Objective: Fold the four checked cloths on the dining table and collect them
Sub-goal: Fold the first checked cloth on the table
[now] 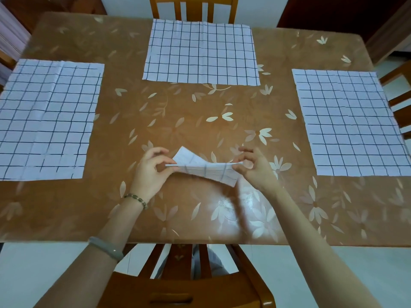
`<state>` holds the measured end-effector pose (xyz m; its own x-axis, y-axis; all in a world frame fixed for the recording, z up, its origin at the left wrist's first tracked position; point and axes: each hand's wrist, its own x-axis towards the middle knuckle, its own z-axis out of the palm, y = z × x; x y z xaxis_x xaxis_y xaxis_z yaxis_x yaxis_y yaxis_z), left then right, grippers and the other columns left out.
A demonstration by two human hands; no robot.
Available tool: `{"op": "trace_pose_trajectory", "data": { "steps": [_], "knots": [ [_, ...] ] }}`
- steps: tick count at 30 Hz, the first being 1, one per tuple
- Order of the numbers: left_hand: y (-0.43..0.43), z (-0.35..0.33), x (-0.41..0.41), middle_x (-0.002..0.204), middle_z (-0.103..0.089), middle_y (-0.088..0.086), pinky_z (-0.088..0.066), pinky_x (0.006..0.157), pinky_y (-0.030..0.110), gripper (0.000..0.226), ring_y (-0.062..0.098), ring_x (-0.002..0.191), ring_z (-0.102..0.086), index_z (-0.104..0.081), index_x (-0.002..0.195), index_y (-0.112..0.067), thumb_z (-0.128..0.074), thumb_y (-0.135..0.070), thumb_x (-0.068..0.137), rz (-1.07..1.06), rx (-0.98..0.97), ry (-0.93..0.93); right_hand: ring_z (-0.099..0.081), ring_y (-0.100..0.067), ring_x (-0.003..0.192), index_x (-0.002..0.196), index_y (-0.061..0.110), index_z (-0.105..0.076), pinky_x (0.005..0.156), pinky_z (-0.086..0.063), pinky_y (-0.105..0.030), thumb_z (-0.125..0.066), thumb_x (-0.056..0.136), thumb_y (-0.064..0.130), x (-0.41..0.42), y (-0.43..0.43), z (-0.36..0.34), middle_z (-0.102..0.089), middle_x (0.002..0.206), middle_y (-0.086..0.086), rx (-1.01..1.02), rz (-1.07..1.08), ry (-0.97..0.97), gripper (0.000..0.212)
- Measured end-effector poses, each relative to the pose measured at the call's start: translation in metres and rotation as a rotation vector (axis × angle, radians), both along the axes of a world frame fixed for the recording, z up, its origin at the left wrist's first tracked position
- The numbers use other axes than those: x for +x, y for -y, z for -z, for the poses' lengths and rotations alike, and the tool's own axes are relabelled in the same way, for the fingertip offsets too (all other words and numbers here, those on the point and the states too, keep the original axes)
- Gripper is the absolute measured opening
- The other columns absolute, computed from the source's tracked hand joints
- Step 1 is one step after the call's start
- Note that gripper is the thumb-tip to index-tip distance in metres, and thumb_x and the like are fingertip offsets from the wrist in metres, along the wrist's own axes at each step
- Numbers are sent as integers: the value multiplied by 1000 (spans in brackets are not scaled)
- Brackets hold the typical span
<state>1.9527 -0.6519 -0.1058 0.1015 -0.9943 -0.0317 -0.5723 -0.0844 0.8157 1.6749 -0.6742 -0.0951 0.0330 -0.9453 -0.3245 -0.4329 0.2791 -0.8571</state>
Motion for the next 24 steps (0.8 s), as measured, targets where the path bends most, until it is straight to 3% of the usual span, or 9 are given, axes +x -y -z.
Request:
{"op": "trace_pose_trajectory", "data": {
  "steps": [2,5,7,11,13,16,20,24],
  "knots": [
    [1,-11,5,101,-63,-15,-42,94,20,20,5,101,-58,-63,77,-30,-73,-13,80,35,66,-109,-58,-9,95,87,5,-61,87,-43,-22,-64,85,1,-1,2,-10,-62,98,0,10,-44,147,5],
    [7,-15,7,87,-65,-12,-49,81,25,17,1,86,-62,-58,79,-27,-70,-15,84,-1,133,-212,-55,-16,74,85,12,-57,75,-51,-37,-64,86,0,3,9,-6,-53,71,1,22,38,211,13],
    [14,-5,4,88,-65,-12,-48,78,23,13,3,88,-62,-59,83,-23,-70,-17,84,-28,154,-203,-54,-22,71,90,11,-59,74,-53,-47,-66,84,1,8,13,9,-50,66,-1,51,96,157,13],
    [22,46,-2,90,-65,2,-48,73,29,17,16,85,-62,-61,95,-14,-71,-16,82,-65,333,-79,-54,-20,69,85,27,-59,77,-55,-48,-68,79,4,14,13,49,-50,65,3,134,48,-85,24],
    [19,65,-6,103,-63,6,-50,81,33,26,20,90,-60,-59,105,-15,-71,-19,83,-25,386,69,-56,-21,75,87,24,-60,74,-52,-39,-65,80,4,17,11,65,-49,68,5,135,48,-148,22],
    [8,79,-11,131,-50,7,-39,102,40,50,26,120,-46,-52,127,-13,-69,-33,84,96,229,419,-53,-18,80,97,15,-62,67,-39,-25,-60,82,4,22,11,76,-50,73,9,124,15,-254,18],
    [-9,82,-22,152,-34,7,-19,114,41,59,26,141,-29,-42,140,-12,-40,-48,94,446,-19,665,-57,-25,95,109,11,-61,82,-42,-27,-58,81,5,21,7,80,-58,100,-3,37,-96,-356,29],
    [-12,94,-33,152,-35,10,-15,115,41,62,25,141,-30,-35,144,-5,-29,-43,96,673,-82,852,-43,-35,120,121,7,-54,98,-32,-42,-49,83,20,29,-5,91,-50,130,-20,-463,-216,-696,41]
  ]
}}
